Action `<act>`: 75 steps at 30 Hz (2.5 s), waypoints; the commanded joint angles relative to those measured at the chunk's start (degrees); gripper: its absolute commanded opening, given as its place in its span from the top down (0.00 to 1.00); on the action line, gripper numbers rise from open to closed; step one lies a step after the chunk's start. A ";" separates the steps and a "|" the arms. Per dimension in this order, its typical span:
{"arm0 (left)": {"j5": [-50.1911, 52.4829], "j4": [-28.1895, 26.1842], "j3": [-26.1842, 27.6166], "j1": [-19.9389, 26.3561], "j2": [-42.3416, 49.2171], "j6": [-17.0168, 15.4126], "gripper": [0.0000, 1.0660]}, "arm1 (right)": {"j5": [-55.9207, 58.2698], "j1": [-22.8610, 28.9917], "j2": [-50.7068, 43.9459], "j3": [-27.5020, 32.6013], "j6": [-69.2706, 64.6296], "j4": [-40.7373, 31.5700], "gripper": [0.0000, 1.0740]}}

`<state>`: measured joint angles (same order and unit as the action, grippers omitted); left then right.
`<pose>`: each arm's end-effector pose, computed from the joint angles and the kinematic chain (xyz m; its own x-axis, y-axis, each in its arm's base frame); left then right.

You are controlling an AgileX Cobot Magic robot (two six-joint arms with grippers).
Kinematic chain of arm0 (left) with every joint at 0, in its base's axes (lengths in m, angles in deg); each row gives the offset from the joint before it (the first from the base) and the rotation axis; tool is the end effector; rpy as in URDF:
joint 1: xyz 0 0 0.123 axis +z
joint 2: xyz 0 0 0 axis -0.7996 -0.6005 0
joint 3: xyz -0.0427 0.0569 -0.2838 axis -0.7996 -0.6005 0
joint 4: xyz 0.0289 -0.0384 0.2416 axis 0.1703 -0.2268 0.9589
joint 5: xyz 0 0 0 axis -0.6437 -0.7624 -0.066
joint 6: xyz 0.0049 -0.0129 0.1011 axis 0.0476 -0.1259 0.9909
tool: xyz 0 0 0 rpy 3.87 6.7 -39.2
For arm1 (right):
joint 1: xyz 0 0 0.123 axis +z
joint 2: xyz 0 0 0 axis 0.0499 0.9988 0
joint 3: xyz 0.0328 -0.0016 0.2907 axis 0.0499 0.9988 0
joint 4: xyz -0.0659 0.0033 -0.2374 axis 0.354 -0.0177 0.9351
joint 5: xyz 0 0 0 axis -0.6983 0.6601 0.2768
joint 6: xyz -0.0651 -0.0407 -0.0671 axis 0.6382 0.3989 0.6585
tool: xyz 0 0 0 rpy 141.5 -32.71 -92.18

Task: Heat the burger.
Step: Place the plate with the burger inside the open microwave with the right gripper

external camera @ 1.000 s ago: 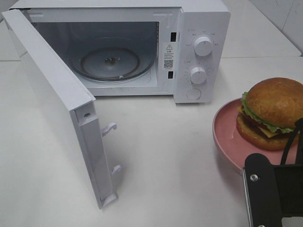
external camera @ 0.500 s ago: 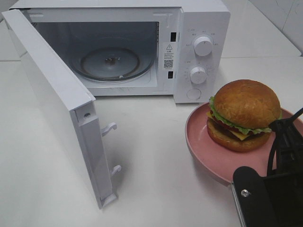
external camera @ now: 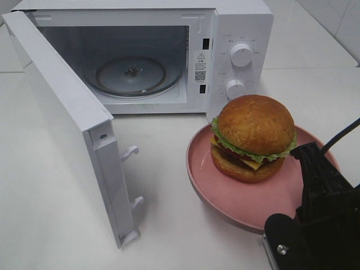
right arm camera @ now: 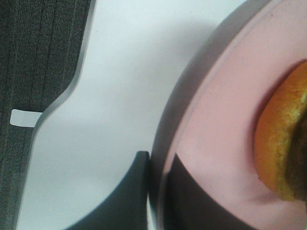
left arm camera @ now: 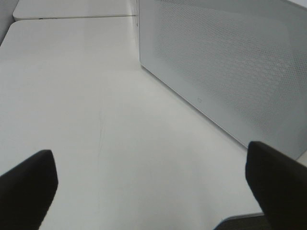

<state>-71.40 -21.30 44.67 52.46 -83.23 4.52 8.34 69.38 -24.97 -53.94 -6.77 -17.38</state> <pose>-0.0119 -0.0121 0.2732 -0.4497 0.0285 -0.8927 0.1292 0.9911 -0.0335 0.0994 0.1336 0.2020 0.2643 -0.9637 -0.0385 -0.8378 -0.2096 -0.5041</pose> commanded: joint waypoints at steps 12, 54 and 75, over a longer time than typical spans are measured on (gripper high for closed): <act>0.69 -0.46 0.00 -0.06 0.97 -0.06 0.06 | -8.42 -5.56 0.00 0.52 8.25 2.58 1.00; 0.69 -0.46 0.00 -0.06 0.97 -0.06 0.06 | -21.83 -9.97 5.84 0.52 22.06 2.98 1.00; 0.69 -0.46 0.00 -0.06 0.97 -0.06 0.06 | -26.99 -18.74 7.28 -3.32 28.36 3.78 1.00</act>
<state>-71.40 -21.30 44.67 52.46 -83.23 4.52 -15.38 51.05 -17.23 -56.24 20.39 -14.35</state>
